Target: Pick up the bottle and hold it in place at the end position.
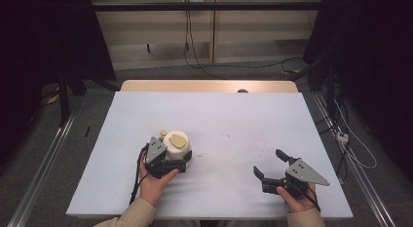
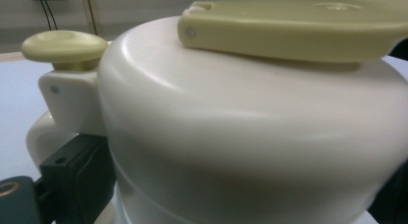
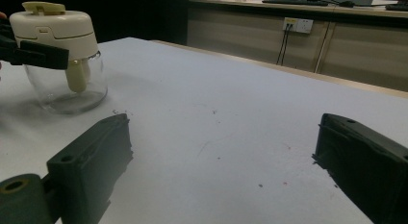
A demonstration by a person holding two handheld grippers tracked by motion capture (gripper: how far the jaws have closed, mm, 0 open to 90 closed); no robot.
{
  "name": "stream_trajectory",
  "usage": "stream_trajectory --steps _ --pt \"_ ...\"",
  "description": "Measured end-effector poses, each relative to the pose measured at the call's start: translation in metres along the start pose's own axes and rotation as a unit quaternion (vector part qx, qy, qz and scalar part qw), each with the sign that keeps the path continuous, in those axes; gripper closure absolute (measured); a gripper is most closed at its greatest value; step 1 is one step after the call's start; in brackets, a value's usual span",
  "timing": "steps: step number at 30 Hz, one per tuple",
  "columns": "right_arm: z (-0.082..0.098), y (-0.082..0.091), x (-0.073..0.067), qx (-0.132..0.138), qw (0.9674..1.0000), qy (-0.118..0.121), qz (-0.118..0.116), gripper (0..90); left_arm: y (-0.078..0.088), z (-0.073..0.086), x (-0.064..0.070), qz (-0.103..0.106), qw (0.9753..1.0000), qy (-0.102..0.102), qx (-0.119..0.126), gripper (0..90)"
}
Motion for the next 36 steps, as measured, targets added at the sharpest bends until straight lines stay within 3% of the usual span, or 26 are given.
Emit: stream_trajectory --steps 11,28,36 --pt "-0.001 0.0 0.0 0.002 1.0 0.0 0.001 4.9 -0.005 -0.001 0.0 -0.012 0.9998 0.014 0.007 5.3" --pt "-0.002 0.001 0.001 0.004 1.0 0.0 0.001 5.1 -0.002 -0.004 -0.004 -0.02 0.9997 0.014 0.009 6.3" --pt "-0.003 -0.001 0.0 0.007 1.0 -0.001 0.0 5.0 0.001 -0.012 -0.008 -0.014 0.9993 0.031 0.014 6.4"
Point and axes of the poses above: each handheld gripper's, and its own axes: y roughly backward along the jaws, z roughly out of its underside, x roughly to its right, the point moved 9 cm from there along -y, roughly forward along the jaws, and after that the axes turned 15 degrees about -y, right-handed, at the moved point
